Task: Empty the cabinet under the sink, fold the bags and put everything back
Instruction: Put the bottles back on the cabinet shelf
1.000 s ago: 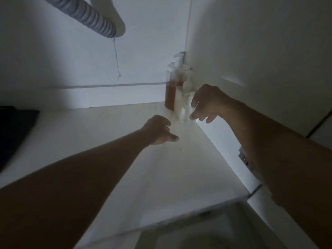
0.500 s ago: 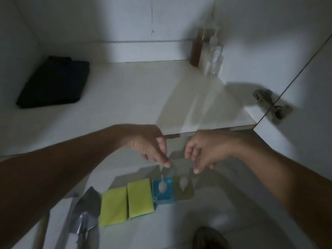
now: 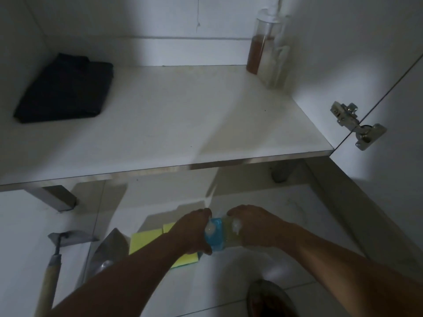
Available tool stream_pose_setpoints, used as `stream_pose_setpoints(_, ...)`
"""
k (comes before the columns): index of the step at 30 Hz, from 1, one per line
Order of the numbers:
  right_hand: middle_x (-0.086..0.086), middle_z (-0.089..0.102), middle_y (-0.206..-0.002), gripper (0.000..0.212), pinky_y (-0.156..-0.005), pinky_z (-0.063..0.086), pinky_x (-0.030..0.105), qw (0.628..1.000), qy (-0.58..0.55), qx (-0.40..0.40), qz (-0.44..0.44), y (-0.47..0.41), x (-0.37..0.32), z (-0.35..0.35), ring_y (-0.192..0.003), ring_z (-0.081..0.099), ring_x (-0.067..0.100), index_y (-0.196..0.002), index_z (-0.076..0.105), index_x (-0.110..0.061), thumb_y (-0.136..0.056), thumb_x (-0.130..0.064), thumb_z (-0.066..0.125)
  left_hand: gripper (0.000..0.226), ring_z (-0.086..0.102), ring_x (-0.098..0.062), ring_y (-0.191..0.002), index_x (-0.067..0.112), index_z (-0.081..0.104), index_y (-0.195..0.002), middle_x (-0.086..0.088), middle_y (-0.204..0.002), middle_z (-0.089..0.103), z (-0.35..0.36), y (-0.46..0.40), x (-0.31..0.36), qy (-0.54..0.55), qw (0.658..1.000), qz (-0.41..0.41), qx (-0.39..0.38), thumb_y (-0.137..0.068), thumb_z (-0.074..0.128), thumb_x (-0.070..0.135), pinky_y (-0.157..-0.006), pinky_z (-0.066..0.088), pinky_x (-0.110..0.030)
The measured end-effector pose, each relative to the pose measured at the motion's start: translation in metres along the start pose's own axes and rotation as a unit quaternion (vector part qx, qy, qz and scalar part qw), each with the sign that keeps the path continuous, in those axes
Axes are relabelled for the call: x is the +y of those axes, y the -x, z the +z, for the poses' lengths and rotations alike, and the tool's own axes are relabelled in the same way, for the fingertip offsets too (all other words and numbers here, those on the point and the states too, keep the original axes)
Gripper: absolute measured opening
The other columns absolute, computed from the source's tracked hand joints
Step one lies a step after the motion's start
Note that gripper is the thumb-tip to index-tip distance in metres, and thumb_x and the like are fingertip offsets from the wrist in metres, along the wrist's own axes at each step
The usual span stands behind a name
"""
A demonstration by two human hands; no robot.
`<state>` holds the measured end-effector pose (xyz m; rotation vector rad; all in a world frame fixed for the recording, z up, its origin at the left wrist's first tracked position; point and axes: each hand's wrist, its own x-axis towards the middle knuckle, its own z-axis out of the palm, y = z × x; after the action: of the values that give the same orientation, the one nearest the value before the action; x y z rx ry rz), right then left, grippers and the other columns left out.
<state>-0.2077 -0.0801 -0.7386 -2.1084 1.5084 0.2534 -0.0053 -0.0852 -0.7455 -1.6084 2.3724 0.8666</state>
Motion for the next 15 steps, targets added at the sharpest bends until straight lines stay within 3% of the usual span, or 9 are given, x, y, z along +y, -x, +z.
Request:
stream_pose_setpoints(2,0.001,0.046,-0.145,0.071,-0.107,0.037,0.03,1.0,-0.02,0.003,0.008,0.009,0.0,-0.009,-0.131,0.045,0.02,-0.144,0.04,-0.02,-0.081,-0.024,0.071,0.069,0.055,-0.02,-0.101,0.017,0.05,-0.114,-0.002,-0.116,0.058,0.002,0.0,-0.001,0.013,1.0,0.006,0.021,-0.057,0.086,0.032,-0.084,0.046,-0.028)
stream_pose_setpoints(4,-0.001,0.045,-0.146,0.079,-0.108,0.039,0.03,0.998,-0.042,0.024,0.027,0.022,0.003,-0.022,-0.13,0.046,0.019,-0.146,0.037,-0.025,-0.077,-0.028,0.075,0.066,0.055,-0.019,-0.097,0.017,0.052,-0.111,0.0,-0.112,0.059,-0.001,0.002,0.001,0.021,0.999,0.015,0.043,-0.056,0.086,0.031,-0.081,0.046,-0.027)
stream_pose_setpoints(7,-0.007,0.06,-0.123,0.076,-0.086,0.054,0.03,0.991,-0.102,0.071,0.047,0.047,0.008,-0.054,-0.101,0.063,0.011,-0.126,0.049,-0.042,-0.064,-0.019,0.085,0.06,0.053,-0.016,-0.086,0.02,0.053,-0.102,0.003,-0.103,0.059,-0.019,0.011,0.011,0.052,0.996,0.038,0.067,-0.052,0.085,0.033,-0.068,0.042,-0.024)
stream_pose_setpoints(9,-0.012,0.065,-0.102,0.062,-0.073,0.057,0.031,0.988,-0.116,0.093,0.041,0.066,0.011,-0.083,-0.085,0.065,0.006,-0.108,0.056,-0.04,-0.059,-0.016,0.085,0.058,0.055,-0.015,-0.083,0.024,0.054,-0.098,0.007,-0.097,0.057,-0.041,0.017,0.023,0.07,0.993,0.061,0.074,-0.049,0.085,0.036,-0.066,0.048,-0.027)
stream_pose_setpoints(12,-0.013,0.067,-0.09,0.051,-0.064,0.056,0.028,0.986,-0.11,0.123,0.03,0.091,0.009,-0.132,-0.074,0.064,0.004,-0.097,0.061,-0.035,-0.054,-0.02,0.085,0.057,0.058,-0.012,-0.084,0.028,0.055,-0.095,0.011,-0.094,0.057,-0.081,0.028,0.046,0.101,0.988,0.091,0.074,-0.048,0.085,0.034,-0.072,0.056,-0.034)
stream_pose_setpoints(15,-0.011,0.066,-0.085,0.047,-0.056,0.047,0.021,0.984,-0.123,0.129,0.02,0.105,0.012,-0.178,-0.064,0.059,0.0,-0.094,0.063,-0.031,-0.056,-0.012,0.083,0.054,0.058,-0.004,-0.086,0.031,0.056,-0.095,0.015,-0.094,0.058,-0.125,0.033,0.07,0.137,0.98,0.117,0.081,-0.051,0.087,0.027,-0.073,0.055,-0.025)
